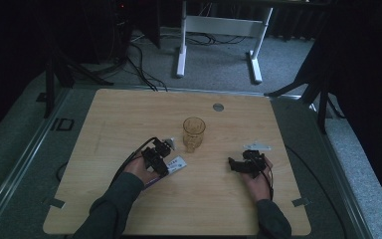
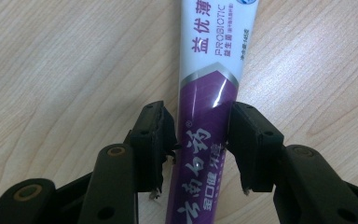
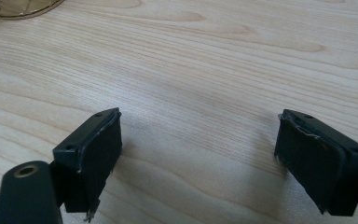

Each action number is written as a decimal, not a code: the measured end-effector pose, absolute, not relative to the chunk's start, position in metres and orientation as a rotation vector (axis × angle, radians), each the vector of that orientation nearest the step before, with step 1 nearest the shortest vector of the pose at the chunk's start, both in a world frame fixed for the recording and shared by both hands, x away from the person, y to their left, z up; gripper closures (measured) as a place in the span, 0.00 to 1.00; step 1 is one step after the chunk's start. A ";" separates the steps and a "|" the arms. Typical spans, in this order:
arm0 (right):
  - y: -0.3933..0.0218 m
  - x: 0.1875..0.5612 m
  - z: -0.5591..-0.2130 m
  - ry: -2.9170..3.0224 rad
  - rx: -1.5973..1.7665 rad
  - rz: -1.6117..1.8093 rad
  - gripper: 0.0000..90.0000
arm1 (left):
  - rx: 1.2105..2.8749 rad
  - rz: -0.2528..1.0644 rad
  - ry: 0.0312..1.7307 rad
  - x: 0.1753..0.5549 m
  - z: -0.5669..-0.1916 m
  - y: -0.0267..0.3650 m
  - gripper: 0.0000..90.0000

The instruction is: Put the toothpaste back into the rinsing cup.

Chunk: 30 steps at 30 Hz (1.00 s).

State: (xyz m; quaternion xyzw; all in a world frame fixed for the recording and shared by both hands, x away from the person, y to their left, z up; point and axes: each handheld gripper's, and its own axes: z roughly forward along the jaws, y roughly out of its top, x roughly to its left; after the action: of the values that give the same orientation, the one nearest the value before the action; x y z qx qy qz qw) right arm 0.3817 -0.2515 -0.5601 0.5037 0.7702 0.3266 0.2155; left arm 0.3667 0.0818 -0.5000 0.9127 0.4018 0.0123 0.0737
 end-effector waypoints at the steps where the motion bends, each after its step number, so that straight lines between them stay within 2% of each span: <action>1: -0.252 0.382 -0.560 2.135 1.396 0.906 0.16 | 2.743 0.034 1.205 0.367 -0.501 0.081 0.63; 12: -0.252 0.382 -0.560 2.135 1.396 0.906 0.16 | 2.751 0.022 1.192 0.367 -0.503 0.078 0.69; 30: -0.252 0.382 -0.560 2.135 1.395 0.905 0.16 | 2.819 -0.015 1.201 0.371 -0.512 0.073 0.66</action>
State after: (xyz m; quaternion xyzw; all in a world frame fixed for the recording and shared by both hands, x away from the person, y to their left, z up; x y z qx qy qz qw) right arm 0.3818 -0.2516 -0.5602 0.5034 0.7703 0.3266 0.2157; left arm 0.3713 0.0729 -0.5124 0.9192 0.3917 -0.0048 0.0387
